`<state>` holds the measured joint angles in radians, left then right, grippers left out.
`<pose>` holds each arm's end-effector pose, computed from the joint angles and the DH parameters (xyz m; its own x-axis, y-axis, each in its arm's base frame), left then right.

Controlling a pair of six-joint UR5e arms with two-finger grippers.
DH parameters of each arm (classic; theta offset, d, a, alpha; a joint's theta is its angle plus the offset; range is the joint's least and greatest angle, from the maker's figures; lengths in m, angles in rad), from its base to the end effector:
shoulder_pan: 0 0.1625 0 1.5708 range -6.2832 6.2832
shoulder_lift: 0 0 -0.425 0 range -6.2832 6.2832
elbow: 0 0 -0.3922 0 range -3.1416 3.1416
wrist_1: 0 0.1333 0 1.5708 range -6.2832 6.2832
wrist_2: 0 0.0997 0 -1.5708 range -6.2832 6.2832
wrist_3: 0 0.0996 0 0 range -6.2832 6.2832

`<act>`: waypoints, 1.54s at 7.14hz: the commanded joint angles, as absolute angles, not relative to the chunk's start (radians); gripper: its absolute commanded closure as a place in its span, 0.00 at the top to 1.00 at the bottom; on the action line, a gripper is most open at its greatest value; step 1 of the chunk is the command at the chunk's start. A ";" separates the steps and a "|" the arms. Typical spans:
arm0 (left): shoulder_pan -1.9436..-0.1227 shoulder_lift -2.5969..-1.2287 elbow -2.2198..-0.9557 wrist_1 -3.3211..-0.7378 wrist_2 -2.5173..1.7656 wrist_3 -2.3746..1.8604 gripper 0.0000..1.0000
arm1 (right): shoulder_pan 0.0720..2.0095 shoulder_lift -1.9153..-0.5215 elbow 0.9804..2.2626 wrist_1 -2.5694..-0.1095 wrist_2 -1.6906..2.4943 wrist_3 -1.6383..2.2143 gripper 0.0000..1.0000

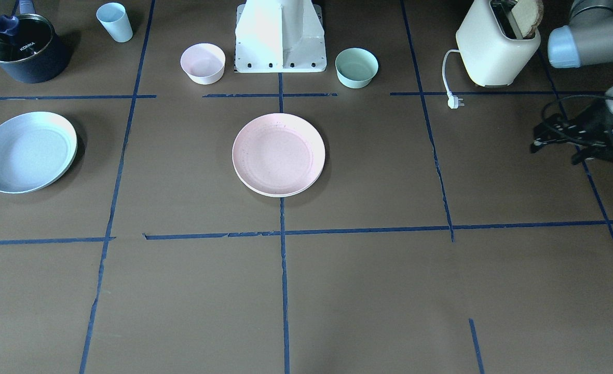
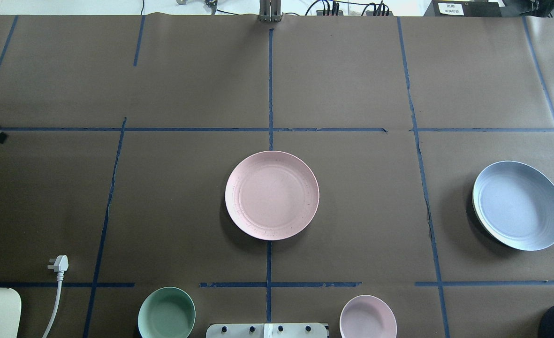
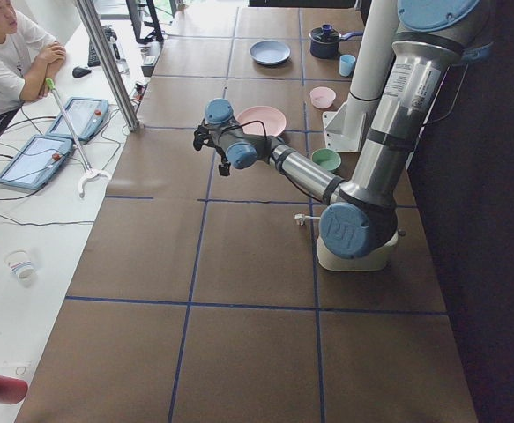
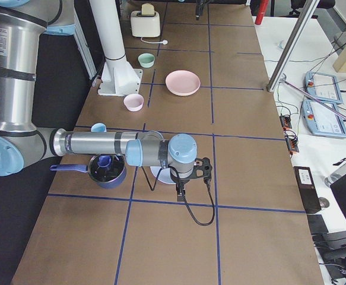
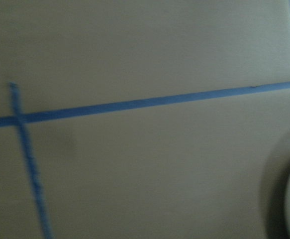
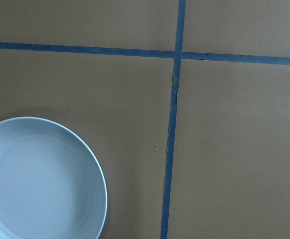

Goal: Stack three plates with pink and blue
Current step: 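Move the right gripper toward the light blue plate's rim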

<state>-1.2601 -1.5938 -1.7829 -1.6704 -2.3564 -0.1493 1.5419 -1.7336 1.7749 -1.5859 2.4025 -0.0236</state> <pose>0.0956 -0.5034 0.5298 0.6383 0.2987 -0.7094 -0.1960 0.9543 0.2255 0.0474 -0.4259 0.6301 0.6719 -0.0624 0.7380 0.0448 0.9980 0.0436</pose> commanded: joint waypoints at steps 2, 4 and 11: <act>-1.564 -1.427 -1.787 -1.484 -2.359 0.260 1.00 | 1.474 -1.747 1.773 -1.588 2.391 0.087 1.00; -1.569 -1.402 -1.798 -1.493 -2.362 0.261 1.00 | 1.425 -1.818 1.645 -1.225 2.423 0.272 1.00; -1.571 -1.401 -1.801 -1.497 -2.364 0.262 1.00 | 1.164 -1.810 1.485 -0.724 2.398 0.690 0.81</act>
<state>-1.5702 -1.4008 -1.8021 -1.4971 -2.3639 0.2623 1.1816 -1.8129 1.4859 -0.7284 2.4051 0.6855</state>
